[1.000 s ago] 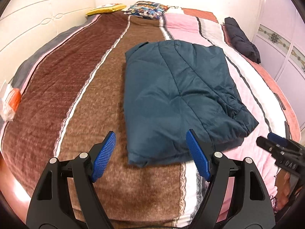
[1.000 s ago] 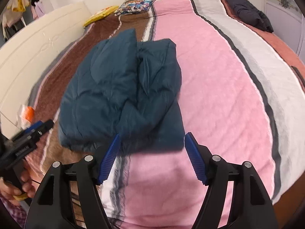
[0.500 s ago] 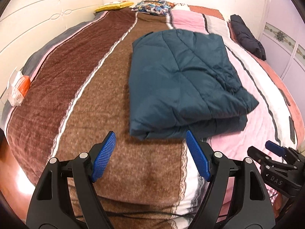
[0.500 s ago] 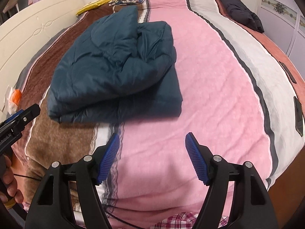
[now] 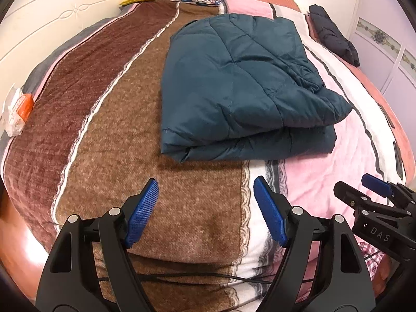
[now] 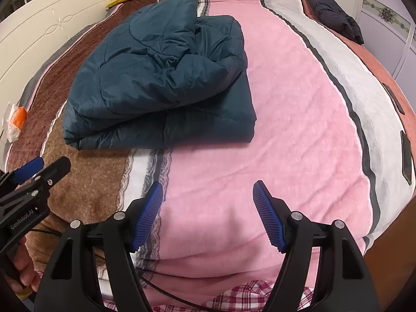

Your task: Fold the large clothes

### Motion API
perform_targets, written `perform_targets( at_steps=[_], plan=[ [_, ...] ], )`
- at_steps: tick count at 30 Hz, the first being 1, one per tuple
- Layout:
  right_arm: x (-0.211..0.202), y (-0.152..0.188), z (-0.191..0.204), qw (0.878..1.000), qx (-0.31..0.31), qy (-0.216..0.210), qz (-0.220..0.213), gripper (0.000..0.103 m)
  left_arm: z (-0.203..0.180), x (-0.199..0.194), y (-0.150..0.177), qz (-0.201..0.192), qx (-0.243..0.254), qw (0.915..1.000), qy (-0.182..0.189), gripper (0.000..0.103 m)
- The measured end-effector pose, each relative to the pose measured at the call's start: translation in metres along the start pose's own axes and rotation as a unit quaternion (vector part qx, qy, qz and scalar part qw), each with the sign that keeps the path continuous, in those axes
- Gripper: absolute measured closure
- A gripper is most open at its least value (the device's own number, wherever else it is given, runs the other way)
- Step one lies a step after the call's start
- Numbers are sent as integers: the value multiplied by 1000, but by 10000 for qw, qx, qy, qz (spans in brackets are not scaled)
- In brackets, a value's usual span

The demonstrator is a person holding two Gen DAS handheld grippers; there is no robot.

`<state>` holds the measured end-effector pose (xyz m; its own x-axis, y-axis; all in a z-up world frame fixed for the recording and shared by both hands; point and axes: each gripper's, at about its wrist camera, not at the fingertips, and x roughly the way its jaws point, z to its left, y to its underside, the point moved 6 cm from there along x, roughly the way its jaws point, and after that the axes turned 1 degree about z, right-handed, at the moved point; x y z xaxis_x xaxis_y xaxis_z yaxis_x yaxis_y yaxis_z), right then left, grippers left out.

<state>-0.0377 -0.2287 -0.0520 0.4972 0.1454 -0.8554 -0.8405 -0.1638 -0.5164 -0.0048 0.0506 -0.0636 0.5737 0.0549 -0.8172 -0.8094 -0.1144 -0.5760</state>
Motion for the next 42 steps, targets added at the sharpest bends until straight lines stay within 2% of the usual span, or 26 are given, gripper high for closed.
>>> perform_targets(
  at_steps=[17, 42],
  plan=[
    [4, 9, 12, 9998, -169, 40, 118, 32, 12, -1, 14, 139, -168, 9997, -69, 33],
    [-1, 14, 19, 9995, -309, -2, 101, 32, 11, -14, 14, 31, -90, 9998, -189, 36]
  ],
)
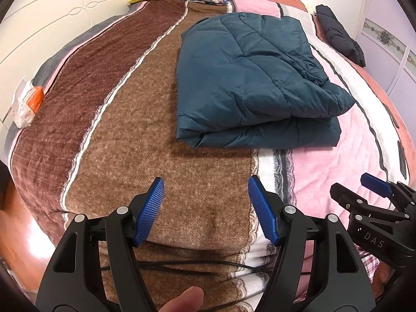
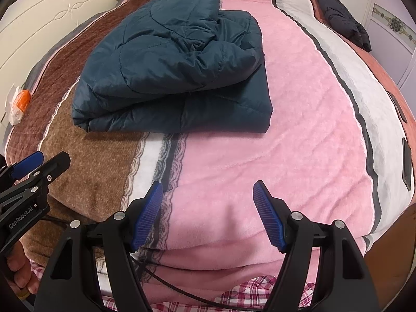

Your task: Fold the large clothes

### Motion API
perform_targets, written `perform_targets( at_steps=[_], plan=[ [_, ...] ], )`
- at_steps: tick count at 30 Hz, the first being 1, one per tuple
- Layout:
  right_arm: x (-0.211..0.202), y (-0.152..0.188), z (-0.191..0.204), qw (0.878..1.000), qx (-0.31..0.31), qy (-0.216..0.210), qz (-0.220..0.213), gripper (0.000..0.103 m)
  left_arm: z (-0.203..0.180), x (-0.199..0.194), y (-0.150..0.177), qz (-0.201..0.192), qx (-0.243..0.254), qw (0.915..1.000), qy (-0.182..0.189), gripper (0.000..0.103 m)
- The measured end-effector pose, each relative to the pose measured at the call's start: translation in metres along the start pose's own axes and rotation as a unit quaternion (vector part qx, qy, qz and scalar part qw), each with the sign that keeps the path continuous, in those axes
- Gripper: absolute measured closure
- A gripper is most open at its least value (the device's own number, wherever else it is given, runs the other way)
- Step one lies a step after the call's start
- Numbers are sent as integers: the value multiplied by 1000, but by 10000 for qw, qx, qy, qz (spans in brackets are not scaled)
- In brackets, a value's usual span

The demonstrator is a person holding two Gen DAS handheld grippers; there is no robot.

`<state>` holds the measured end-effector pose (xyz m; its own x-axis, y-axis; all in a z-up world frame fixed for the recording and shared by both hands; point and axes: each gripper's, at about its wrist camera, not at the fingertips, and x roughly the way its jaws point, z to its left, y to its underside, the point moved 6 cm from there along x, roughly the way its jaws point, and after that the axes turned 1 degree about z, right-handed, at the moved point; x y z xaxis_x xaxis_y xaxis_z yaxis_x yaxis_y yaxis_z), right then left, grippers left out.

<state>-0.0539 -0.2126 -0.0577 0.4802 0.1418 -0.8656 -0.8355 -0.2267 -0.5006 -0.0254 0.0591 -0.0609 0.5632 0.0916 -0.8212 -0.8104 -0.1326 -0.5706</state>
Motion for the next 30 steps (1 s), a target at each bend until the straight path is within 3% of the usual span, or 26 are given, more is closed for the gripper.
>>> perform_targets(
  at_steps=[30],
  plan=[
    [-4, 0, -4, 10000, 52, -31, -62, 32, -2, -4, 0, -45, 69, 10000, -52, 37]
  ],
)
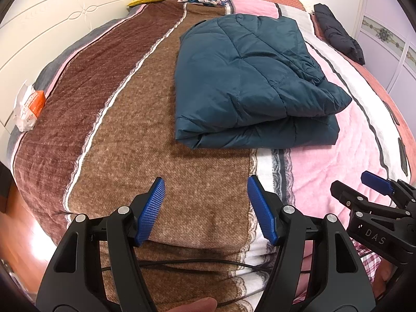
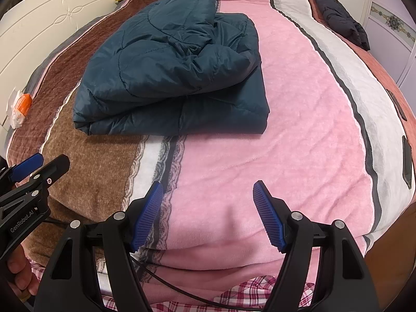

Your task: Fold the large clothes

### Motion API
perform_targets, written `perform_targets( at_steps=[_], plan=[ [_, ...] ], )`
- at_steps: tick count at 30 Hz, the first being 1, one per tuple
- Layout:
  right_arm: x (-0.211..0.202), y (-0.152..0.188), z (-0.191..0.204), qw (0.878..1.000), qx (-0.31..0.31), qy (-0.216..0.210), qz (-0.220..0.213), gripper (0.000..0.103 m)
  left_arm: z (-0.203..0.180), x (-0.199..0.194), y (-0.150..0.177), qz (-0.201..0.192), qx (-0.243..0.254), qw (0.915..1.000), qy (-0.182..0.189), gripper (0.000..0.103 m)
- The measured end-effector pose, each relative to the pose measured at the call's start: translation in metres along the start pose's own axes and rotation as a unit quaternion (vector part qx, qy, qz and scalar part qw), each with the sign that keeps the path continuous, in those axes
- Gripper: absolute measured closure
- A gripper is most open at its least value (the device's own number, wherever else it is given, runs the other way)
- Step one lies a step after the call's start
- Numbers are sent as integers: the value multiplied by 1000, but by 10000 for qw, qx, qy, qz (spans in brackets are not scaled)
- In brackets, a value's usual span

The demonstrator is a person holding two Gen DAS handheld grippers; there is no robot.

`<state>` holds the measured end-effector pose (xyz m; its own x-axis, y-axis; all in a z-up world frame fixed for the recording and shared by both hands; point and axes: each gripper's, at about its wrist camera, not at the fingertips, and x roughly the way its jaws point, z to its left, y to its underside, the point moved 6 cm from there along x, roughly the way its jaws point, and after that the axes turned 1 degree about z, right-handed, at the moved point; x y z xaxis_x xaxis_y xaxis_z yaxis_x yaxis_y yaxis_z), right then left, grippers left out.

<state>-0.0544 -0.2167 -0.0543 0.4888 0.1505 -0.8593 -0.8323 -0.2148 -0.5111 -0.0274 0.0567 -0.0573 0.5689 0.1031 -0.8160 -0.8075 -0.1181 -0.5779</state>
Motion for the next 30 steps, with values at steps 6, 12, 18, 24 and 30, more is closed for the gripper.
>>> perform_targets(
  at_steps=[6, 12, 18, 24, 30],
  plan=[
    [1, 1, 0, 10000, 11, -7, 18, 32, -1, 0, 0, -4, 1, 10000, 0, 37],
    [1, 2, 1, 10000, 19, -9, 29, 32, -1, -1, 1, -2, -5, 10000, -1, 37],
    [2, 3, 0, 10000, 31, -19, 49, 32, -1, -1, 1, -3, -2, 10000, -1, 37],
    [3, 3, 0, 10000, 44, -25, 59, 32, -1, -1, 1, 1, -9, 10000, -8, 37],
    [4, 5, -1, 9999, 52, -27, 85, 32, -1, -1, 1, 2, -7, 10000, -8, 37]
  ],
)
